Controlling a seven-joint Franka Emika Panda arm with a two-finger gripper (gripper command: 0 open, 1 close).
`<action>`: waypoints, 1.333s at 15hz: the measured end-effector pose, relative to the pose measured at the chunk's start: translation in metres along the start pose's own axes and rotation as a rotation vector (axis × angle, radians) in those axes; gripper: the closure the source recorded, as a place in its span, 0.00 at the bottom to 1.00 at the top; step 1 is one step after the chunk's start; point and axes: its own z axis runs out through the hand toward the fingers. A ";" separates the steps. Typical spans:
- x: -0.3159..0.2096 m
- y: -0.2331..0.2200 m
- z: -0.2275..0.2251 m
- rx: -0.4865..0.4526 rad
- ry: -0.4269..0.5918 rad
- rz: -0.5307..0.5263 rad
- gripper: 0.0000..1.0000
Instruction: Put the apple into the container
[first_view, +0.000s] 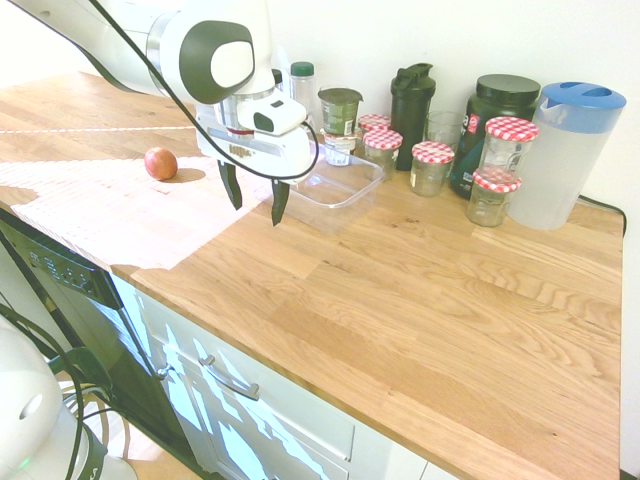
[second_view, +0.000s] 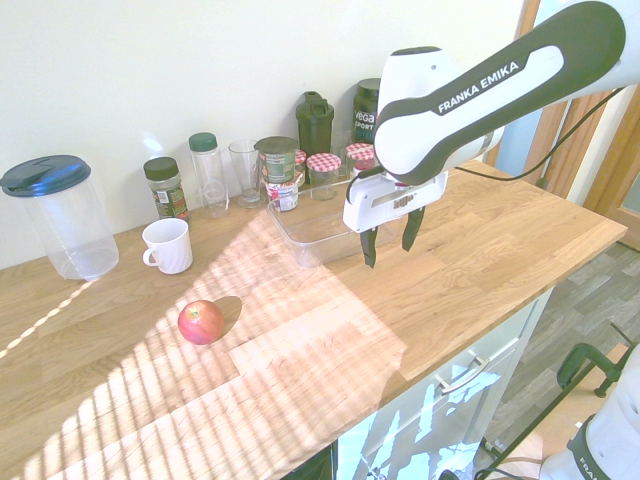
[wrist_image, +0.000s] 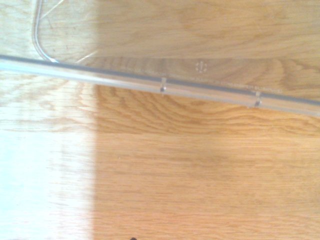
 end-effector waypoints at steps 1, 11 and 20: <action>0.000 0.000 0.000 0.001 0.000 0.000 0.00; -0.151 -0.122 -0.071 0.131 0.070 -0.185 0.00; -0.212 -0.234 -0.021 0.117 0.056 -0.407 0.00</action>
